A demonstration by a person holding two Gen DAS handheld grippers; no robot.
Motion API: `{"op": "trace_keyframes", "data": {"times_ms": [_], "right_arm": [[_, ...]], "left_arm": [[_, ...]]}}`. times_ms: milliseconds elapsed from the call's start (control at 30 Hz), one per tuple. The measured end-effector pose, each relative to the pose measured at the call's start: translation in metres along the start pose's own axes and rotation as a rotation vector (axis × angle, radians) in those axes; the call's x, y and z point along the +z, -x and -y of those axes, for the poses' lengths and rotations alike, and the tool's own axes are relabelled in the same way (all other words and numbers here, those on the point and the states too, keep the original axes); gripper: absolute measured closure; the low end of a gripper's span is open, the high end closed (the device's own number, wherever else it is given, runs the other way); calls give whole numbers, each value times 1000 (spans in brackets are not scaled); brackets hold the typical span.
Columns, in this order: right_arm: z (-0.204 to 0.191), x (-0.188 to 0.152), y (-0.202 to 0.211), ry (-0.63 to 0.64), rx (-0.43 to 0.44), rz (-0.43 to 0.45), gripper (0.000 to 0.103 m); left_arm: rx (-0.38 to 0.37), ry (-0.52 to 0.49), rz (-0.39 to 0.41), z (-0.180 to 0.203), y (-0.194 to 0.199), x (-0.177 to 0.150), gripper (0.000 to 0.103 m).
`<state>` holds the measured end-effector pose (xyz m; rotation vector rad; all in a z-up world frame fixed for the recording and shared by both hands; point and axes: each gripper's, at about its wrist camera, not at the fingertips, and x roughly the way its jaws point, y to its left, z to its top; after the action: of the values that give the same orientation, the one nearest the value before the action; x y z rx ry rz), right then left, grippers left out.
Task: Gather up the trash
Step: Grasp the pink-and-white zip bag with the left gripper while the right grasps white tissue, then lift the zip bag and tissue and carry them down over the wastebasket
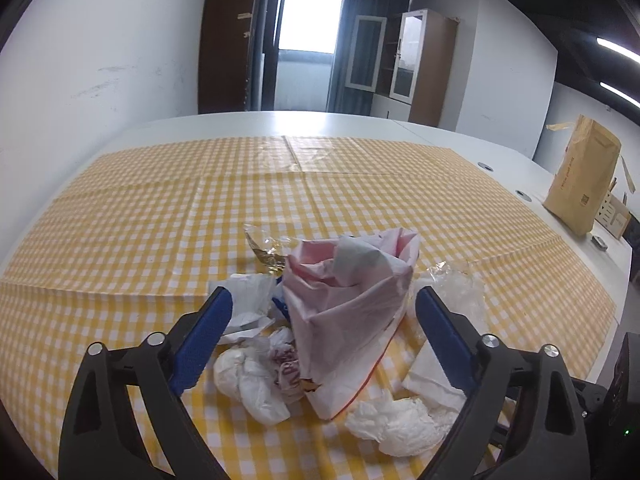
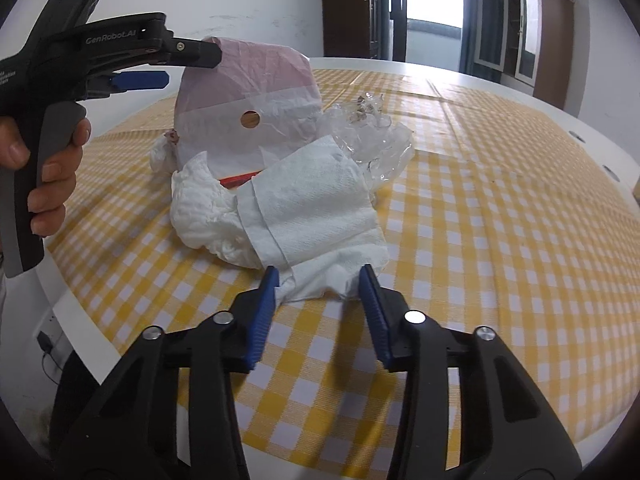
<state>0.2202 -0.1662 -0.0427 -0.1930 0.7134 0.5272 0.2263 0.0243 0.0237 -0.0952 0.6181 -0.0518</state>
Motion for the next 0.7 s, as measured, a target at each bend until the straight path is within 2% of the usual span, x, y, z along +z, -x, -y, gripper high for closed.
{"op": "trace_keyframes", "data": {"times_ms": [67,100,200,233,333,567,700], "right_arm": [[-1,-2,1,13,-13,7,75],[0,-2,1,13,-8,8,81],[1,-4,3,6,16,11,97],[2,-4,3,-2,30,11,99],[9,-3,8,-38,71,35,100],[23,3,43,-72,97,121,100],[24,5,62,-75,102,160,100]], "left_arm": [[-1,-17,-26,5,-7,-2,32],[-6,-24,-42,8,-11,-3,45],[1,-38,-21,11,-8,-9,54],[2,-43,-10,12,-6,-10,57],[17,-47,33,12,5,-10,59],[16,5,152,4,45,-4,61],[6,33,185,1,65,-5,61]]}}
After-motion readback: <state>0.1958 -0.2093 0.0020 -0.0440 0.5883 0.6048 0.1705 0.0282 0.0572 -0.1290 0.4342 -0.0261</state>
